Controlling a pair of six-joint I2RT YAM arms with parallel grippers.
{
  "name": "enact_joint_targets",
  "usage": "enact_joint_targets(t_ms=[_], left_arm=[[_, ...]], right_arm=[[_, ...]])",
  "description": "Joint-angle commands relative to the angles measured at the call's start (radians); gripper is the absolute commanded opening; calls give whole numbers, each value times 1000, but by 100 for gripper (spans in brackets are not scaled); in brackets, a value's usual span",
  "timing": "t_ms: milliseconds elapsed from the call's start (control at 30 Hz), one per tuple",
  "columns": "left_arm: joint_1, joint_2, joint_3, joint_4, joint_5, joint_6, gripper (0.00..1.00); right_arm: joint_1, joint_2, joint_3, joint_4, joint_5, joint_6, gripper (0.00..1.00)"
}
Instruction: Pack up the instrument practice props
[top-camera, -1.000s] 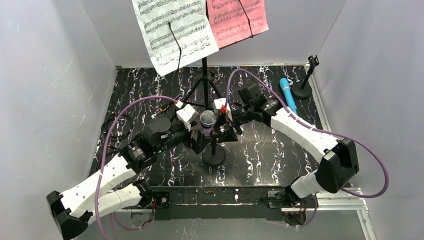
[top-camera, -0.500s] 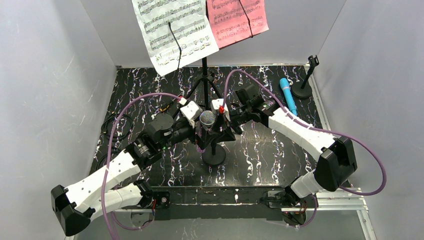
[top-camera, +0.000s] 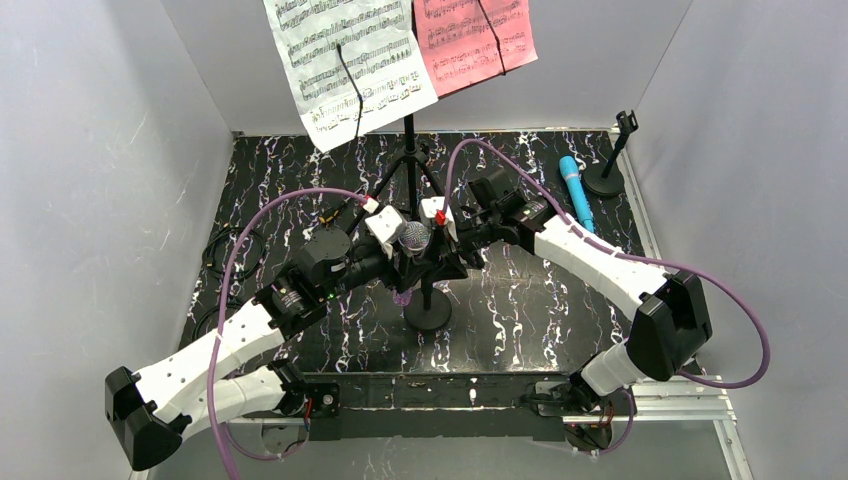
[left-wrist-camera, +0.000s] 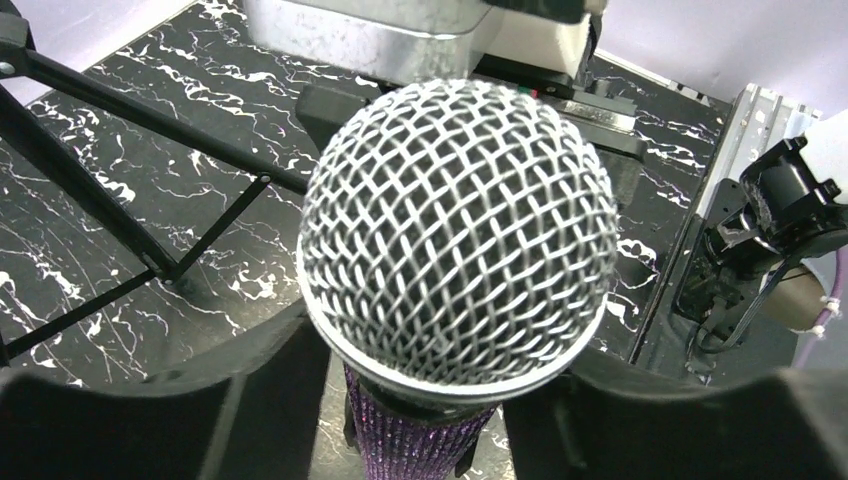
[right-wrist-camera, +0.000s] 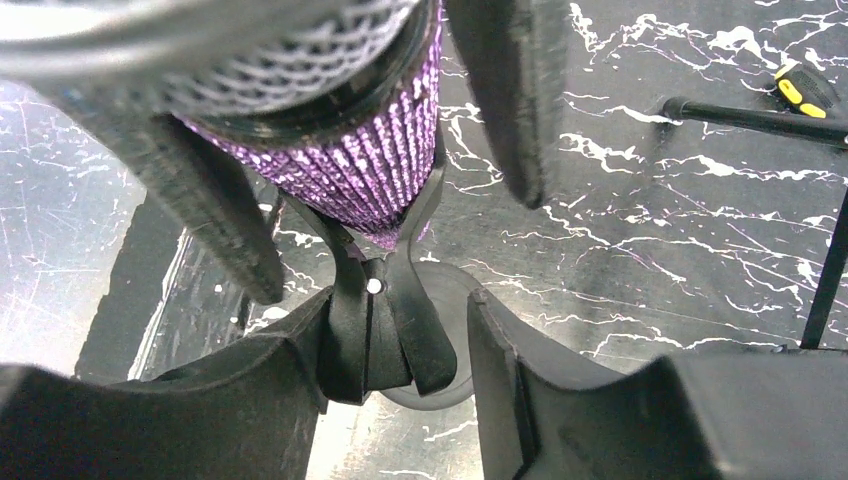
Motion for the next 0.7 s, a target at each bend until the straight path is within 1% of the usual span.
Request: enact_joint_targets(t_ms=[0, 200, 300, 400, 533, 667], left_arm=[[5, -15, 2, 10, 21, 27, 49], [4, -20, 2, 3, 24, 29, 33], [4, -22, 5, 0, 29, 29, 28], [5, -20, 8, -3, 32, 54, 22], [5, -17, 15, -15, 38, 62, 16], [5, -26, 28, -28, 37, 64, 14]], right_arm=[[9, 17, 14, 15, 6, 6, 55], [10, 14, 6, -17, 16, -4, 51], [10, 9, 2, -30, 21, -11, 47], [10, 3, -4, -40, 25, -14, 40], [10, -1, -9, -65, 35, -25, 25], [10, 1, -15, -102, 58, -42, 3]])
